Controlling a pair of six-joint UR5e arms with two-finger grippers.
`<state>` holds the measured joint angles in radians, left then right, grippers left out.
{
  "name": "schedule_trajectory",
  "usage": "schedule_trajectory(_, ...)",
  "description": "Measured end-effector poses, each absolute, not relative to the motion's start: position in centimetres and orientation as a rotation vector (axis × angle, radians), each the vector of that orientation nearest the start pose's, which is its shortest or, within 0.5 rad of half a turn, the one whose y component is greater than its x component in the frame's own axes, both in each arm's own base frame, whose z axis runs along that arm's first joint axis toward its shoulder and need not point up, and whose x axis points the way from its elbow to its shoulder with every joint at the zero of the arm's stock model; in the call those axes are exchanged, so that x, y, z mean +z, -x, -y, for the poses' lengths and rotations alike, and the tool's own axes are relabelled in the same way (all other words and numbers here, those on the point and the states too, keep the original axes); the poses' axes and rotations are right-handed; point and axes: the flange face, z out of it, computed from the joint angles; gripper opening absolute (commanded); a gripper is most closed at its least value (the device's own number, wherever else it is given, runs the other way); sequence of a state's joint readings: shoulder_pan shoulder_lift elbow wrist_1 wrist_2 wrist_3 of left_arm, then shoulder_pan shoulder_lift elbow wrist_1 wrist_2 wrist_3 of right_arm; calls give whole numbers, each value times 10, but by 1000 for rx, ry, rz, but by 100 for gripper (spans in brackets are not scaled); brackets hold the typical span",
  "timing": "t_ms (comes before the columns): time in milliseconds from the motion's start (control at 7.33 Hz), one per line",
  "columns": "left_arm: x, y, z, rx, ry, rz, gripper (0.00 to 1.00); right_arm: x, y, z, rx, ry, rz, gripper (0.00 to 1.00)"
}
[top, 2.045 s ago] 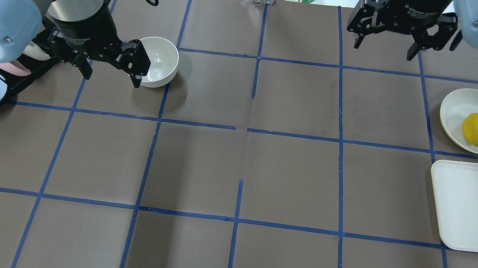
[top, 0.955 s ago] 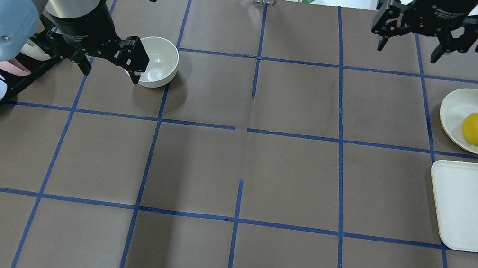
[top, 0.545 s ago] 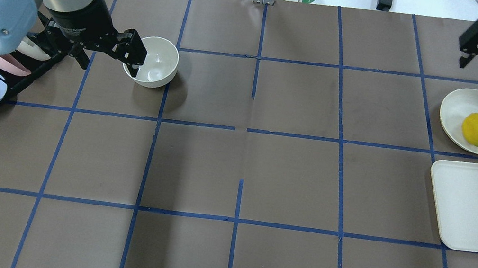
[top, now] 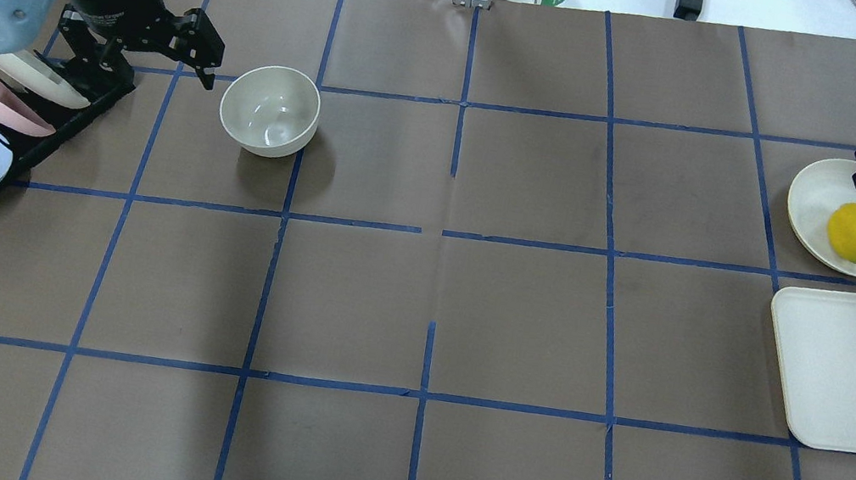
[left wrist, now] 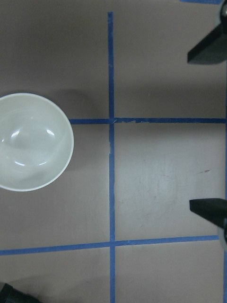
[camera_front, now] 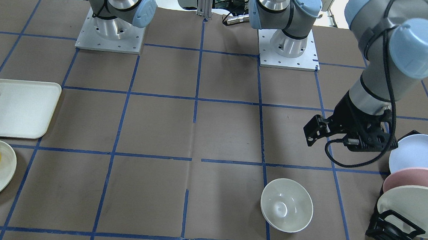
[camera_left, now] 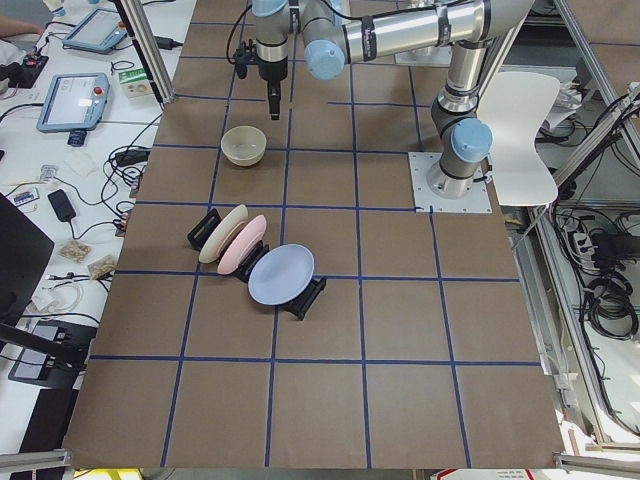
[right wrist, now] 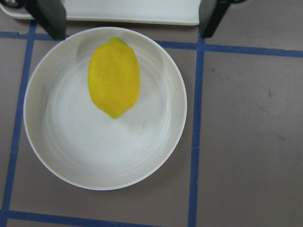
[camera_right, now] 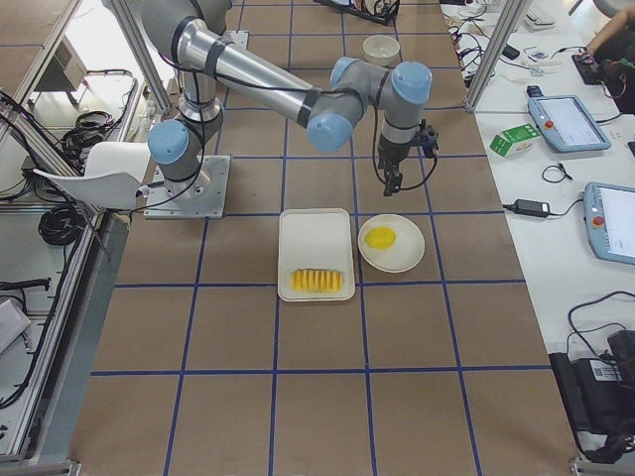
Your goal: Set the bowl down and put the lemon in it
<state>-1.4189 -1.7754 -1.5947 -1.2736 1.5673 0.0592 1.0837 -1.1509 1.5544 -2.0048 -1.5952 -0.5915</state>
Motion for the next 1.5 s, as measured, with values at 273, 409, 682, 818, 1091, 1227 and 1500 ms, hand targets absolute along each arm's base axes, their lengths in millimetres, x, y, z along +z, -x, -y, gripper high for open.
schedule_trajectory(273,336,35,634,-187,155,-3136,100,233,197,636,-27,245,-3166,100)
schedule_trajectory(409,303,34,651,-202,153,-3149,100,215,211,635,-25,265,-3164,100)
schedule_trajectory(682,255,32,669,-202,144,-3168,100,195,226,628,10,257,-3149,78)
schedule_trajectory(818,237,32,672,-176,145,-3174,79,189,226,625,30,249,-3142,46)
schedule_trajectory(1091,215,32,675,-135,146,-3180,0,189,227,624,44,225,-3148,22)
schedule_trajectory(1227,211,32,676,-126,144,-3181,0,190,228,623,51,220,-3147,20)
schedule_trajectory(1500,212,31,678,-143,142,-3178,0,210,227,626,93,220,-3129,20)
